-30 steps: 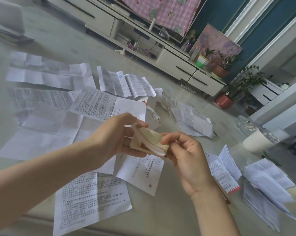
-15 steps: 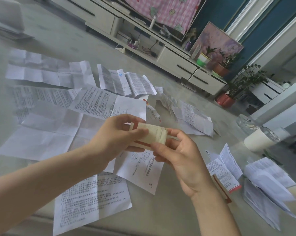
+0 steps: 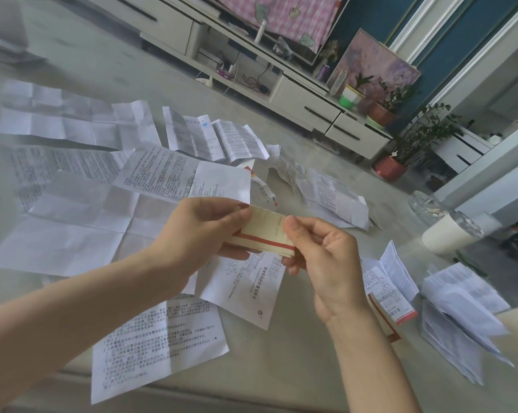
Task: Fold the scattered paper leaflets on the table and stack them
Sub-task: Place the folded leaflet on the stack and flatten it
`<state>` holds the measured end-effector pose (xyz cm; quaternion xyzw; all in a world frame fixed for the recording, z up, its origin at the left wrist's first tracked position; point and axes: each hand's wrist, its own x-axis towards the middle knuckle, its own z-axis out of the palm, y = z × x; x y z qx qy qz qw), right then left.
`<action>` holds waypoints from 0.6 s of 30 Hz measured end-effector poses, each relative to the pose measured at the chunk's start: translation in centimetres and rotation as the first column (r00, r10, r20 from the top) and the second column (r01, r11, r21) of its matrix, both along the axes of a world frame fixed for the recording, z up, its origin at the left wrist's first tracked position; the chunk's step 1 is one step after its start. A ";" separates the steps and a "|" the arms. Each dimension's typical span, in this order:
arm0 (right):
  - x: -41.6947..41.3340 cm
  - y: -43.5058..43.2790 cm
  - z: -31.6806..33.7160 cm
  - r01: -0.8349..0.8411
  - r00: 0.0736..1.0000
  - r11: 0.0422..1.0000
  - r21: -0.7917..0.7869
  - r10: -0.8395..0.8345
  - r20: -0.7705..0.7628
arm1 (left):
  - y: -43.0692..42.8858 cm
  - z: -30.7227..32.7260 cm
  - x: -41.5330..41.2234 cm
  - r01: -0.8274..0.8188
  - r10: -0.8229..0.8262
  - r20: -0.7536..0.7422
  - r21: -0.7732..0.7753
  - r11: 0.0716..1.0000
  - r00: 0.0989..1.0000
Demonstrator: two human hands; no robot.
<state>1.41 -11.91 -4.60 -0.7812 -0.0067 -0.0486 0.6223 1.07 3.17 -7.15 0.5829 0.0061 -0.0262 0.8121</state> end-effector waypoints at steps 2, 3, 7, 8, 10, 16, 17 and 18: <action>0.1 0.1 -0.1 0.021 0.997 0.999 -0.028 -0.019 0.080 | -0.1 0.1 0.0 -0.022 0.022 0.006 -0.035 0.999 1.000; 0.0 0.2 -0.1 0.020 0.994 0.999 -0.031 -0.017 0.105 | -0.2 0.0 0.0 -0.038 0.038 0.008 -0.052 0.998 0.999; -0.7 0.0 0.0 -0.087 0.994 0.989 0.123 0.094 -0.057 | -0.1 -0.2 0.0 -0.094 0.097 0.034 -0.081 0.992 0.995; -1.0 -0.3 0.0 -0.112 0.986 0.983 0.142 0.128 -0.109 | 0.0 -0.2 0.0 -0.097 0.100 0.036 -0.084 0.992 0.994; -1.4 -0.7 0.1 -0.092 0.984 0.989 0.116 0.108 -0.139 | 0.0 -0.1 -0.1 -0.071 0.075 0.049 -0.067 0.995 0.996; -2.7 -2.4 -0.4 -0.018 0.996 0.999 -0.044 0.014 -0.088 | -1.0 -0.4 -0.9 0.016 -0.030 0.167 0.082 0.996 0.986; -3.2 -3.0 -0.4 -0.027 0.995 0.999 -0.040 0.023 -0.101 | -1.2 -0.4 -1.1 0.062 -0.083 0.173 0.118 0.991 0.981; -3.7 -3.7 -0.2 -0.020 0.994 1.000 -0.023 0.017 -0.113 | -1.3 -0.5 -1.2 0.125 -0.152 0.169 0.159 0.979 0.974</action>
